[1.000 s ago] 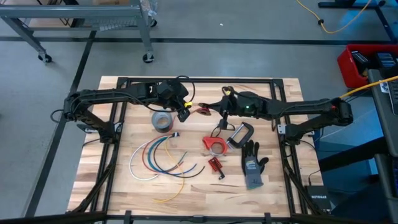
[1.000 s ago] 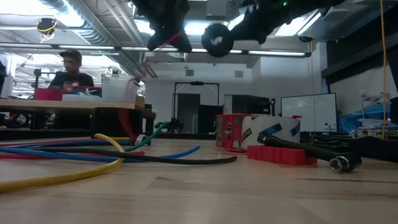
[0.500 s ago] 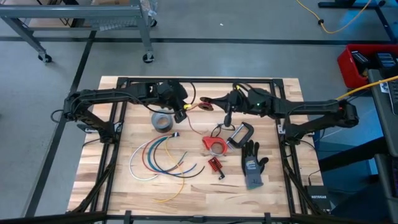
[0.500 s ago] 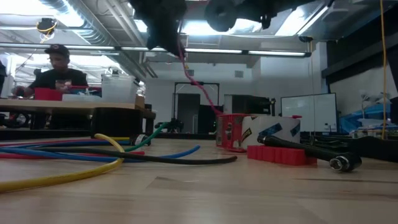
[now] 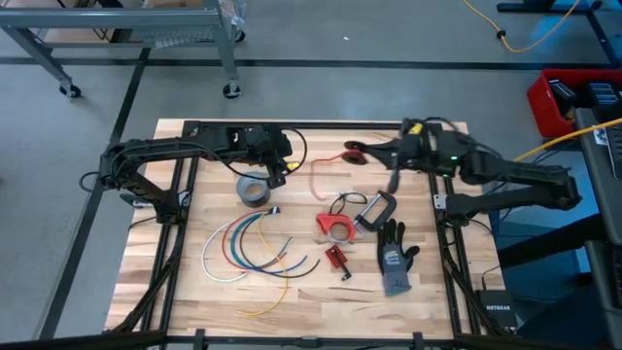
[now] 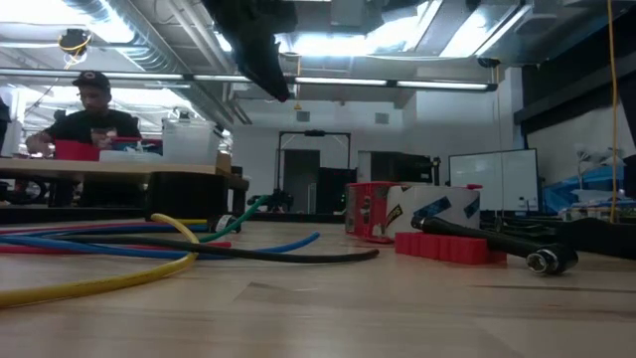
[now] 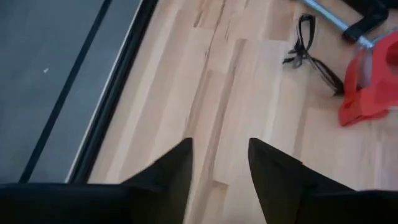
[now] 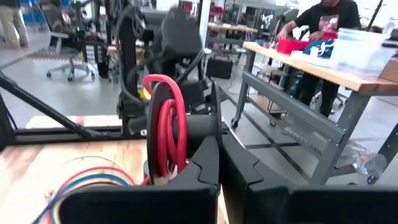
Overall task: Coil cords
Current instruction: Coil the red wire onto the spool
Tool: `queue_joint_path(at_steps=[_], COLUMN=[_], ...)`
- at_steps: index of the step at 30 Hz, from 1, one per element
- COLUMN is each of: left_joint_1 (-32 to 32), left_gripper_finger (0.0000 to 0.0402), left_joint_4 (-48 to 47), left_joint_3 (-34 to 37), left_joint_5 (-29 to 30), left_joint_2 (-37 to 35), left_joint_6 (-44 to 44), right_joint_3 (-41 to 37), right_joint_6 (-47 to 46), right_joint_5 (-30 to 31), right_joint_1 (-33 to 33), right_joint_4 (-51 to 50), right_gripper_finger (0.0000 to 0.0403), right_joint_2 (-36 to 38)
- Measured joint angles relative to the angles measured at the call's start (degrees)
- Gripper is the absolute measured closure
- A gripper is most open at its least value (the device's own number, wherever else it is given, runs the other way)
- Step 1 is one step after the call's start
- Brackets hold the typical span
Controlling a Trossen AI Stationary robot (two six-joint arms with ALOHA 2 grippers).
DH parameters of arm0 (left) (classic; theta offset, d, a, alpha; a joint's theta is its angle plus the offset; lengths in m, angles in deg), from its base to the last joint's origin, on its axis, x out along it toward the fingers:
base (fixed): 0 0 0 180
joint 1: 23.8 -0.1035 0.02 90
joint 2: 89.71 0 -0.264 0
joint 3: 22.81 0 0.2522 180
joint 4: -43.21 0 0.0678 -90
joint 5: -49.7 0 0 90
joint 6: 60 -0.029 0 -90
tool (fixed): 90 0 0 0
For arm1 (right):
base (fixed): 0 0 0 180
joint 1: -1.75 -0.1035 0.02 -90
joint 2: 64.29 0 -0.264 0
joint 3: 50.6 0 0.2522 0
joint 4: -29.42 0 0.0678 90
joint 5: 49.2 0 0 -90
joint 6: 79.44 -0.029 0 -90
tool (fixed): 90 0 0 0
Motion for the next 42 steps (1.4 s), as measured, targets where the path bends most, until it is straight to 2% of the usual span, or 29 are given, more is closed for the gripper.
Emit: queue_joint_path(at_steps=[3, 6, 10, 15, 19, 24, 26, 29, 33, 35, 42], left_joint_1=[-0.21, -0.97, -3.02, -5.12, -4.00, 0.45, 2.57, 6.02, 9.80, 11.22, 14.20], left_gripper_finger=[0.0243, 0.0247, 0.0262, 0.0277, 0.0281, 0.0281, 0.0281, 0.0281, 0.0281, 0.0281, 0.0281], left_joint_4=[-3.71, -12.23, -21.39, -20.30, -17.21, -0.20, 9.25, 28.33, 56.57, 66.52, 82.89], left_joint_3=[0.00, 0.00, 0.27, 5.03, 12.61, 26.99, 33.28, 41.68, 50.37, 52.27, 52.74], left_joint_5=[0.25, 0.27, 0.24, 0.27, -0.93, -3.40, -4.10, -4.37, -4.24, -3.82, -1.21], left_joint_2=[-0.89, -3.80, -9.47, -21.57, -30.59, -38.19, -38.84, -37.92, -32.72, -28.59, -13.94], left_joint_6=[-0.47, -1.15, 5.16, 12.21, 21.84, 32.24, 34.65, 36.49, 35.14, 32.26, 19.83], right_joint_3=[0.00, 0.00, 0.00, -2.29, -6.18, -11.06, -12.88, -14.47, -15.65, -15.71, -15.72], right_joint_6=[-1.00, -1.33, -5.29, -9.67, -12.98, -14.82, -14.84, -14.85, -14.85, -14.85, -14.85], right_joint_5=[0.41, 0.59, 0.57, -0.49, -2.43, -4.99, -7.34, -9.43, -9.51, -9.51, -9.53], right_joint_1=[0.00, 0.00, 0.00, 0.00, 0.00, 0.00, 0.00, -0.02, 0.00, 0.00, 0.00], right_joint_4=[-2.86, -7.26, -13.78, -16.48, -14.41, -4.69, 1.30, 8.07, 14.72, 16.99, 27.16], right_gripper_finger=[0.0400, 0.0400, 0.0400, 0.0400, 0.0400, 0.0400, 0.0400, 0.0400, 0.0400, 0.0400, 0.0400], right_joint_2=[4.09, 6.83, 8.12, 8.08, 7.27, 5.59, 4.49, 2.70, -0.38, -2.37, -9.33])
